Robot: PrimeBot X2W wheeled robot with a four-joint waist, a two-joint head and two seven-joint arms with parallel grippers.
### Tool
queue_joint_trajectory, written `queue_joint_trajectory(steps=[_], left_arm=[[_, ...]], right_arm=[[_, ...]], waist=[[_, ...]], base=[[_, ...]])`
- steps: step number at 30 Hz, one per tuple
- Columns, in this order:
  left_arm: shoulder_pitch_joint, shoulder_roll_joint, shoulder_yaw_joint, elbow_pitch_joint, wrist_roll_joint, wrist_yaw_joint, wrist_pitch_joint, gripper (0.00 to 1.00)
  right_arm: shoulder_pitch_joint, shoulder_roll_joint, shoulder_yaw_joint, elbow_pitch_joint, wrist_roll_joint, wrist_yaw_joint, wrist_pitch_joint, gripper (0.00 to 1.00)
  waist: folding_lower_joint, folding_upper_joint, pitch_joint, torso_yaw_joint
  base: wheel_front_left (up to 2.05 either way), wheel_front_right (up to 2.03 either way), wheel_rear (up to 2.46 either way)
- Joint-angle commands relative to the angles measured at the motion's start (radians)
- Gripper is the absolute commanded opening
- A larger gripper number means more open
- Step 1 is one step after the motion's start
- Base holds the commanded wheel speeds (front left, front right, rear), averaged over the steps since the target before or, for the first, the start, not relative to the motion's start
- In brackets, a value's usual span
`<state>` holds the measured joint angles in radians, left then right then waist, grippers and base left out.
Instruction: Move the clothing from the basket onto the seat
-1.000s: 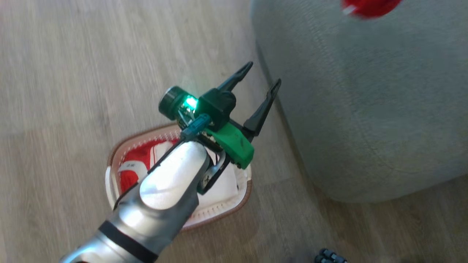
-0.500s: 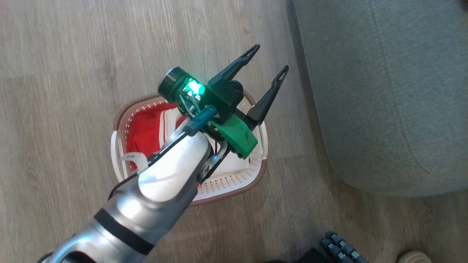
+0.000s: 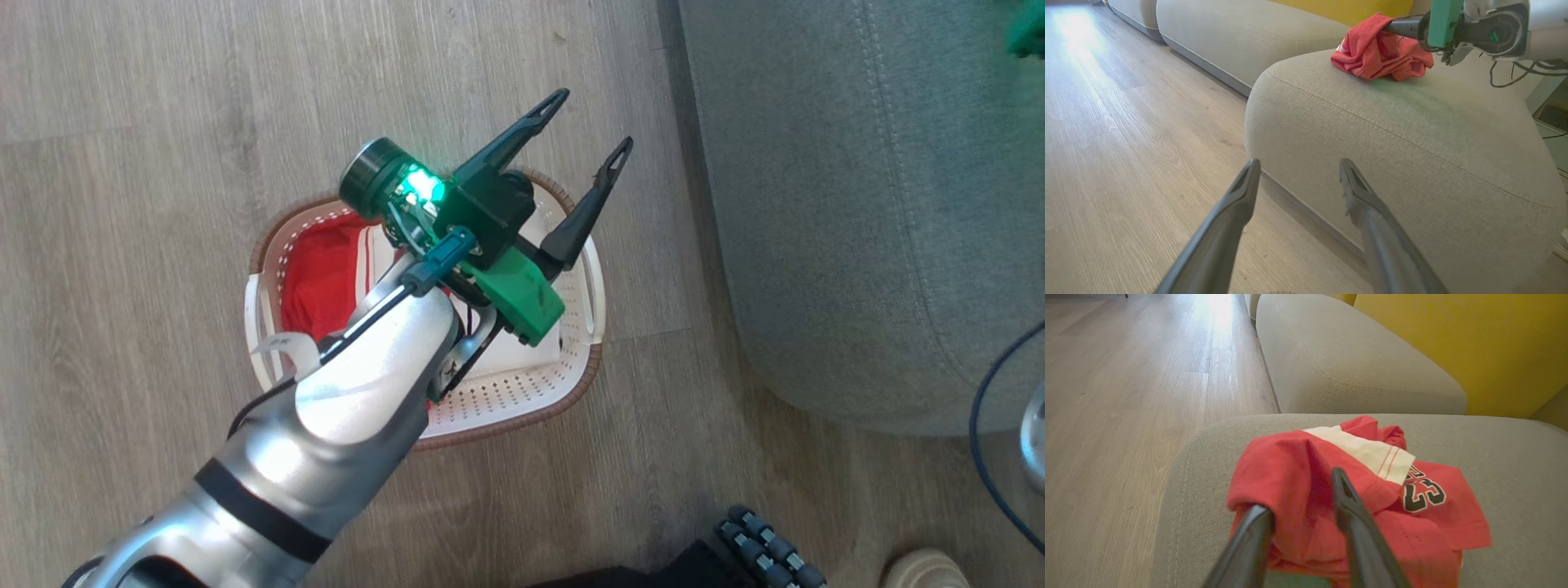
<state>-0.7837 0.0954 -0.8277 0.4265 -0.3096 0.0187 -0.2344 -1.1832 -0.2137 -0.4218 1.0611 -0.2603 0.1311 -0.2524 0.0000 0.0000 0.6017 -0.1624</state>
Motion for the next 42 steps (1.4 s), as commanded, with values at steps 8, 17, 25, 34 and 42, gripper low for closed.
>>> queue_joint_trajectory(steps=[8, 17, 25, 34, 42], left_arm=[[0.010, 0.032, 0.060, -0.033, -0.030, 0.023, -0.012, 1.00], [0.077, 0.048, 0.117, -0.043, -0.064, 0.047, -0.025, 1.00], [0.178, 0.063, 0.204, -0.087, -0.085, 0.077, -0.027, 1.00], [0.408, 0.076, 0.390, -0.148, -0.109, 0.112, -0.027, 1.00], [0.585, 0.096, 0.517, -0.204, -0.080, 0.150, -0.027, 1.00]], right_arm=[[0.113, 0.021, 0.139, -0.111, 0.088, 0.000, -0.009, 1.00], [0.274, -0.007, 0.309, -0.258, 0.224, 0.000, -0.009, 1.00], [0.330, -0.015, 0.417, -0.344, 0.293, 0.000, -0.009, 1.00], [0.475, 0.069, 0.454, -0.428, 0.353, 0.000, -0.009, 1.00], [0.668, 0.143, 0.424, -0.564, 0.365, 0.000, -0.009, 1.00]], waist=[[0.0000, 0.0000, -0.048, -0.024], [0.0000, 0.0000, -0.157, -0.005], [0.0000, 0.0000, -0.286, 0.048], [0.0000, 0.0000, -0.467, 0.130], [0.0000, 0.0000, -0.543, 0.174]], base=[[0.00, 0.00, 0.00], [0.00, 0.00, 0.00], [0.00, 0.00, 0.00], [0.00, 0.00, 0.00], [0.00, 0.00, 0.00]])
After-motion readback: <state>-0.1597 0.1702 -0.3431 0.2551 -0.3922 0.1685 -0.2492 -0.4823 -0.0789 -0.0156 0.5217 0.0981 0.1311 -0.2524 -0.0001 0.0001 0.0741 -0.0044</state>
